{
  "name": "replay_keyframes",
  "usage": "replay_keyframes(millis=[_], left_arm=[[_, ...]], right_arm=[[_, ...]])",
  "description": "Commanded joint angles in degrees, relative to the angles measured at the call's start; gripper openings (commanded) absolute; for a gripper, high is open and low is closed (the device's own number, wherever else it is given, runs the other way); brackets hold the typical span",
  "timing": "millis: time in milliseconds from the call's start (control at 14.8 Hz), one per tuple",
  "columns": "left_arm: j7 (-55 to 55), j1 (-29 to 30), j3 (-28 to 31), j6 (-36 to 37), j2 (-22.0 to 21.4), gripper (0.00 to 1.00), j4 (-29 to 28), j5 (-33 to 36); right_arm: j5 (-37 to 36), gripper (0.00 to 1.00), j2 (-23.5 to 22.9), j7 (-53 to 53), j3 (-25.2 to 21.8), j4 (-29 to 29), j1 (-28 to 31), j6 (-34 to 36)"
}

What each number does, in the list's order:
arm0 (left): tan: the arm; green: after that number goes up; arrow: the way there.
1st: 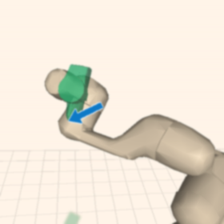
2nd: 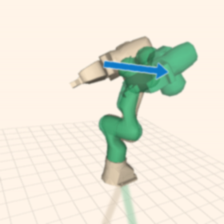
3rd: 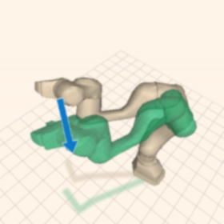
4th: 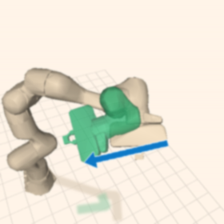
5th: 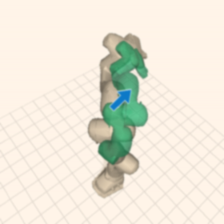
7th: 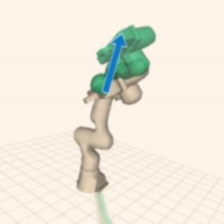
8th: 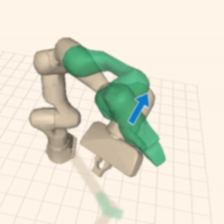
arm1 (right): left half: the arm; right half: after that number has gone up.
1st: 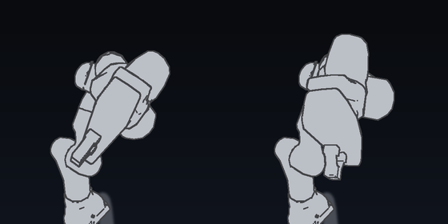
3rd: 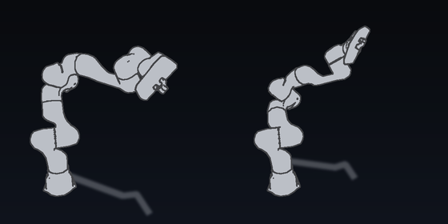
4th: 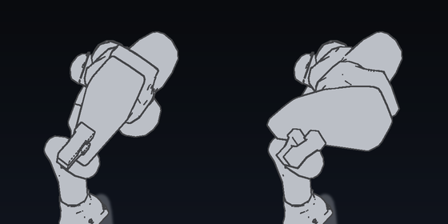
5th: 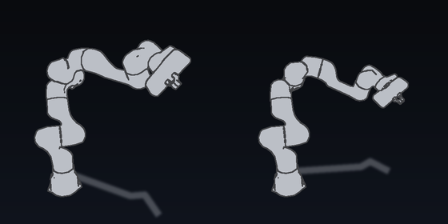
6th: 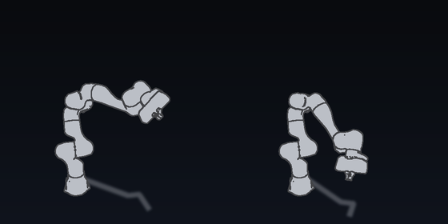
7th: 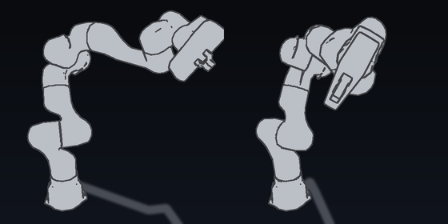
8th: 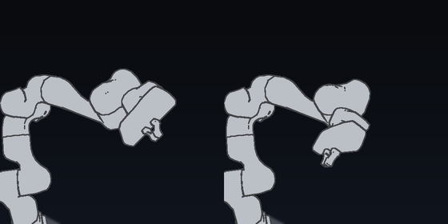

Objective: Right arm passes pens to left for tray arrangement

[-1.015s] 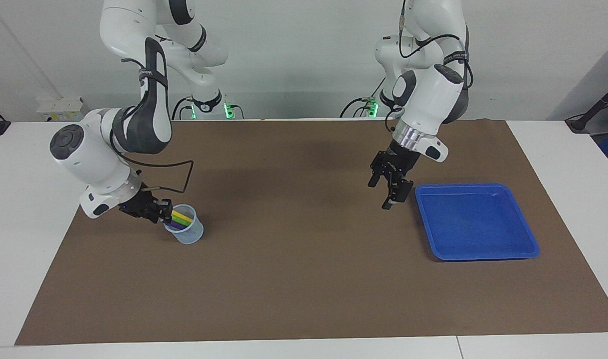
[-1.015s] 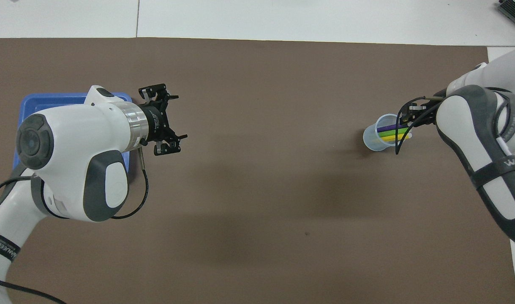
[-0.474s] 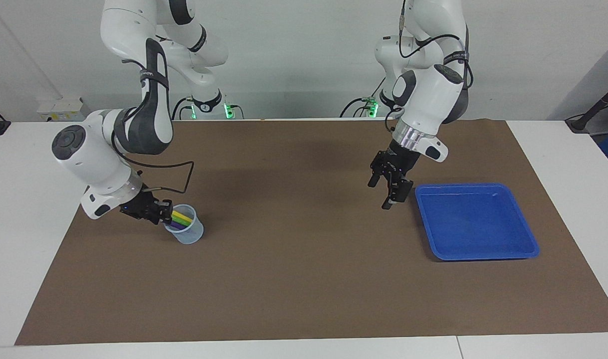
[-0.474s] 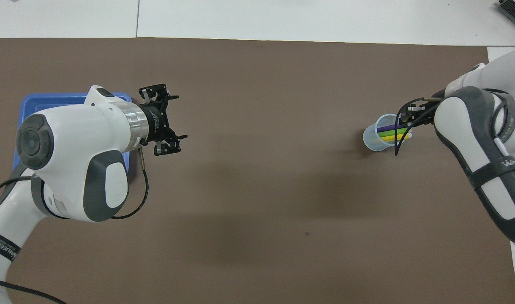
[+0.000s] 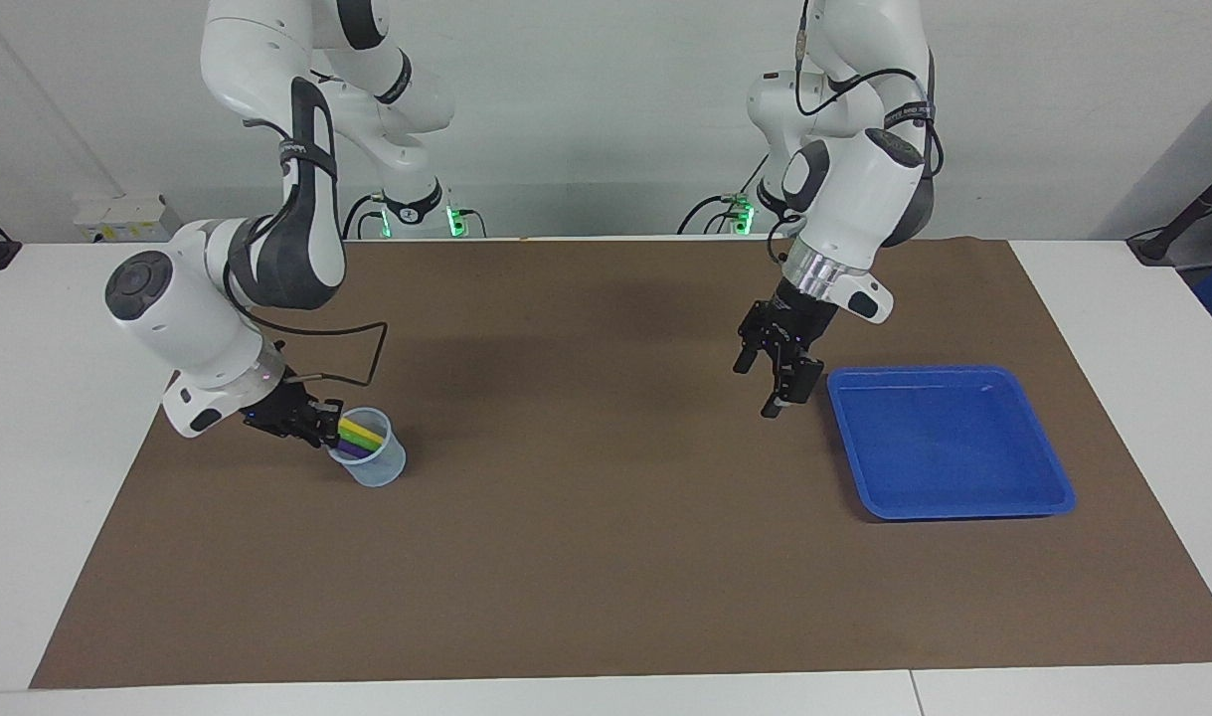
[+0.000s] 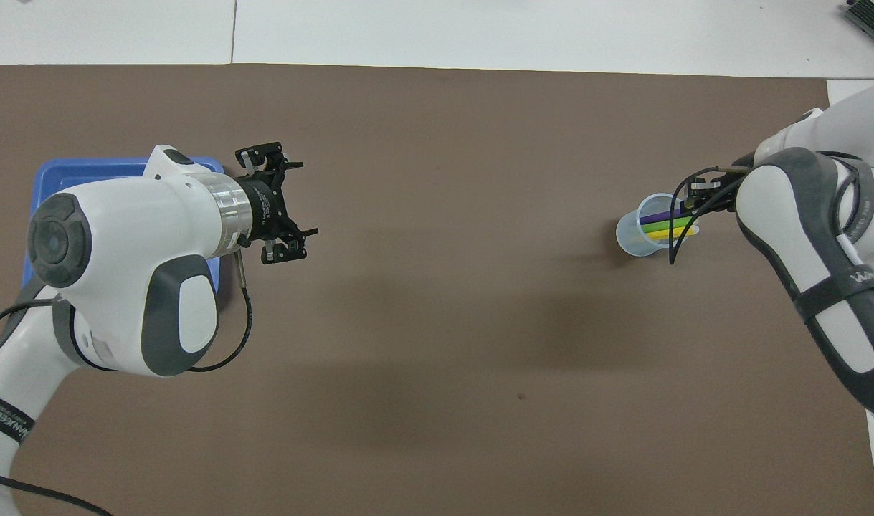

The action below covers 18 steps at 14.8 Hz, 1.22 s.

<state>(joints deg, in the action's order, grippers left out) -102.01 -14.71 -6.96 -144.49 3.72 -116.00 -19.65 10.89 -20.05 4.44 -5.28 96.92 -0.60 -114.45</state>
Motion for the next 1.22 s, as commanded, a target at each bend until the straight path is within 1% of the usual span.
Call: replay_keyframes(millis=[0,68,135,203,541,812,947,1083,1150], left_arm=[[0.4,0.2,-0.2,-0.4,0.0,1.00,-0.4,-0.8],[0.4,0.2,-0.2,-0.4,0.0,1.00,-0.4,-0.8],[0.3,0.1,-0.2,-0.4,0.0,1.00,-0.3,-0.8],[0.3,0.1,-0.2,-0.4,0.0,1.00,-0.3,-0.8],[-0.1,-0.7,-0.2,-0.5,0.2,1.00,0.3,-0.8],[-0.4,-1.6,-0.2,-0.1,0.2,1.00,0.3,-0.8],[-0.8,-3.6,-0.2,2.5,0.1,1.00,1.3,-0.8],[-1.4,-6.0,-0.2,2.3,0.1,1.00,1.2,-0.8],[-1.5,-6.1,-0.2,2.2,0.1,1.00,1.3,-0.8]], right_arm=[[1.2,0.11,0.5,1.4,0.3,1.2,0.2,-1.4],[1.2,0.09,0.5,1.5,0.3,1.2,0.2,-1.3],[1.2,0.05,0.5,1.5,0.3,1.1,0.2,-1.2],[1.2,0.03,0.5,1.6,0.3,1.0,0.2,-1.0],[1.2,0.03,0.6,1.5,0.4,0.0,0.2,0.1],[1.0,0.03,1.1,1.4,0.8,-2.2,0.2,3.7],[0.5,0.03,1.2,1.4,0.8,-3.4,0.2,5.7],[0.3,0.03,1.6,1.4,0.8,-4.4,0.2,7.7],[0.2,0.03,2.1,1.4,0.8,-4.7,0.2,8.7]])
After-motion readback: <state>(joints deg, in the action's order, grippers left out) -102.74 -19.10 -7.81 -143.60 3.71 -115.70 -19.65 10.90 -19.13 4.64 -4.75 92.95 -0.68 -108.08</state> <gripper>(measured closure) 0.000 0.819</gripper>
